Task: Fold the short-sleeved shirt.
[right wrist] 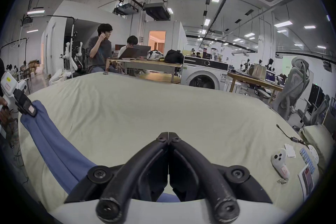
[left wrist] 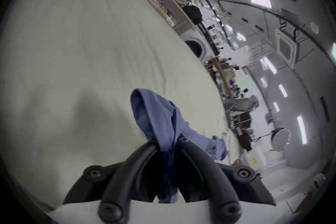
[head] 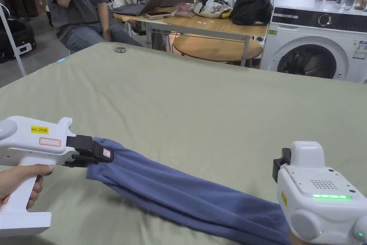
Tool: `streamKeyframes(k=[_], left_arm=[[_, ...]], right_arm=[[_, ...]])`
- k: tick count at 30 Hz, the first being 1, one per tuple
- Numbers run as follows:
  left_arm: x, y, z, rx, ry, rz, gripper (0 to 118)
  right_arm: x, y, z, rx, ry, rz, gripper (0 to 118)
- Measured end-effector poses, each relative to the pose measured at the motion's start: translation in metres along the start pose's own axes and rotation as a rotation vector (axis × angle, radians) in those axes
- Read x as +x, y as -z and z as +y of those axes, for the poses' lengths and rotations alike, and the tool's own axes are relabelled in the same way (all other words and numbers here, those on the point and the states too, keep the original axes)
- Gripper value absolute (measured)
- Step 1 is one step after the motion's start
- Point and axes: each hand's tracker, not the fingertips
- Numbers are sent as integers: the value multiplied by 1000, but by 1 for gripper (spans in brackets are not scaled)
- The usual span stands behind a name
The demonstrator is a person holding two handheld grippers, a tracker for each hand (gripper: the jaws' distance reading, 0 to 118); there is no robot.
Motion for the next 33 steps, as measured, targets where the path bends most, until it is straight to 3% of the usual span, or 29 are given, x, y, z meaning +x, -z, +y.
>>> streamKeyframes(k=[10,13,22,26,28,31,33], left_arm=[[72,36,-19,-68,28,-288,4],[98,69,-24,-107,49,-314,4],[133,198,-52,-276,57,-123,4],[139,232,-71,-314,84,26,5],[132,244,-74,-338,69,24,16],[137,241,-79,-338,8,-115,50],[145,232,-79,-341,29,-108,59]], right_arm=[[6,-7,6,15,21,3,0],[11,-12,7,20,27,0,0],[32,-23,-2,11,37,-38,0],[44,-24,-8,-7,53,-61,0],[49,-26,-11,-12,64,-68,0],[54,-27,-15,-19,71,-77,0],[56,-27,-15,-23,76,-80,0]])
